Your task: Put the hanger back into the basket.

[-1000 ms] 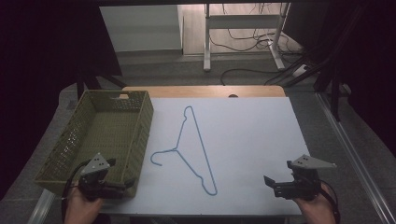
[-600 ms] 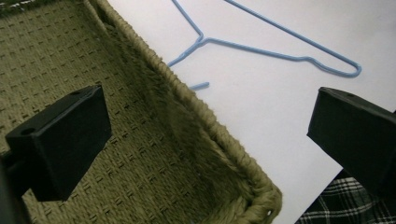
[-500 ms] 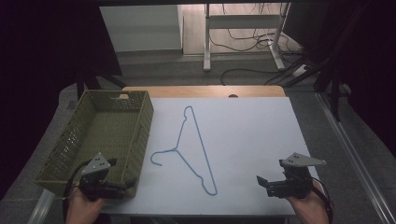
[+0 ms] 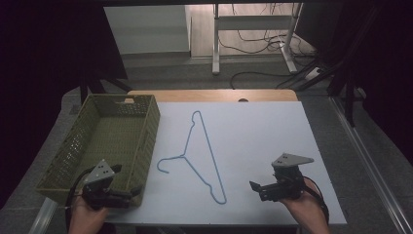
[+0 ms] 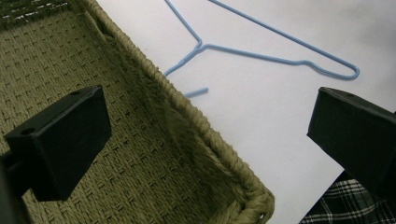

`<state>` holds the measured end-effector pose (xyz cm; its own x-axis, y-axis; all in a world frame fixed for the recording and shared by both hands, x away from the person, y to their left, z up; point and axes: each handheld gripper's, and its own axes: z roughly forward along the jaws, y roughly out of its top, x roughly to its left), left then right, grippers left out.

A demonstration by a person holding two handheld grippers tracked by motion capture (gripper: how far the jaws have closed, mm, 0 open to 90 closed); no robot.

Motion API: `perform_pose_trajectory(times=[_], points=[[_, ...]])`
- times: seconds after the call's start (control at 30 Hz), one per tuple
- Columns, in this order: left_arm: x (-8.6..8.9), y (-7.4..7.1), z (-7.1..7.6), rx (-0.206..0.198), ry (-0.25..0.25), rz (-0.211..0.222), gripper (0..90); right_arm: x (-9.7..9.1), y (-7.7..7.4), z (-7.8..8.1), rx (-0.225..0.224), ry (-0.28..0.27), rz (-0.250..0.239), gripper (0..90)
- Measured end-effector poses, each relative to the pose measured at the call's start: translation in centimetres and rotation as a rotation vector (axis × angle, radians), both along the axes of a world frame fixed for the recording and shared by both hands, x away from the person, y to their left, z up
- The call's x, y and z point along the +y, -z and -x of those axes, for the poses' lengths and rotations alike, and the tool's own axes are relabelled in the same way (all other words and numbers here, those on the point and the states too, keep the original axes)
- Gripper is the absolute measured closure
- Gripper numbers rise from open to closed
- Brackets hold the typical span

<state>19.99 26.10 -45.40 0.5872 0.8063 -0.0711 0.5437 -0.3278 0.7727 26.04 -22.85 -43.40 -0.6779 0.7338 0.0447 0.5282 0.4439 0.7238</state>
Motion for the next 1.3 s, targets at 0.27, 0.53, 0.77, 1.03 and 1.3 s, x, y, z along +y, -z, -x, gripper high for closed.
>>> perform_pose_trajectory(times=[0.27, 0.53, 0.77, 1.03, 1.3], points=[[-0.2, 0.1, 0.0, -0.001, 0.002, -0.015, 0.0, 2.4, 0.0, -1.4, 0.008, -0.039, -0.022, 0.0], [-0.2, 0.2, 0.0, -0.006, 0.0, -0.033, 0.0, 5.4, 0.4, -2.7, 0.009, -0.088, 0.001, 0.0], [-0.3, 0.2, -0.1, -0.008, 0.004, -0.036, 0.0, 7.8, 0.9, -3.8, 0.03, -0.117, 0.031, 0.0], [-0.3, 0.3, -0.1, -0.005, 0.007, -0.036, 0.0, 10.5, 1.9, -5.0, 0.067, -0.151, 0.063, 0.8], [-0.3, 0.5, -0.2, -0.001, 0.009, -0.036, 0.0, 12.2, 2.6, -5.9, 0.076, -0.17, 0.08, 1.5]])
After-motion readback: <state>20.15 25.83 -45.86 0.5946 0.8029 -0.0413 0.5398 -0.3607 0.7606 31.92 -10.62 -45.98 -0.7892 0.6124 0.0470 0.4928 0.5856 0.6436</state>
